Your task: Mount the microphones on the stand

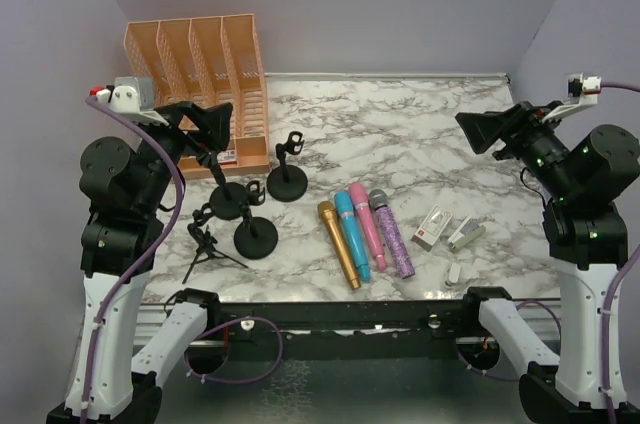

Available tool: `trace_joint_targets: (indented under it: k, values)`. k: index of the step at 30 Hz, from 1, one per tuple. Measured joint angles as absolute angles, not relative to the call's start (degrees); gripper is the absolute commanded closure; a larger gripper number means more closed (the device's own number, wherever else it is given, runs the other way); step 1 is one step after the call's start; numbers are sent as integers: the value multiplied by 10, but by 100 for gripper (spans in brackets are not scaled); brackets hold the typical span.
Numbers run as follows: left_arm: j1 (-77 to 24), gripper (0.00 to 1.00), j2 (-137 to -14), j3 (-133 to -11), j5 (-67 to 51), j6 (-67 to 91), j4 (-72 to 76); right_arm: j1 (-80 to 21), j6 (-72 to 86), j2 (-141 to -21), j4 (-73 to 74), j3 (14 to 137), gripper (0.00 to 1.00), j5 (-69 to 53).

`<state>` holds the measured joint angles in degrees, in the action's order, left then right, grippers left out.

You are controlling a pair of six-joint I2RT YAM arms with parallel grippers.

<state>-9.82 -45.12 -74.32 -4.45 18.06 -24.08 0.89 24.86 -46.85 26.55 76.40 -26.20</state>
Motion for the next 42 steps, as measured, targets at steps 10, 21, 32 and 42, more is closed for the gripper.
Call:
trace_joint_targets:
  k: [10,21,32,42]
  values:
    - [-98,1,-440,-692,-130,191,-176,9,290,-469,217,649,18,-327]
    - [-98,1,-456,-636,-159,222,-148,-80,361,-580,78,539,2,-375]
    - [-98,1,-460,-582,-183,259,-110,-317,380,-828,27,660,0,-212]
    - [-98,1,-453,-545,-187,282,-96,-368,457,-1038,16,822,3,-165]
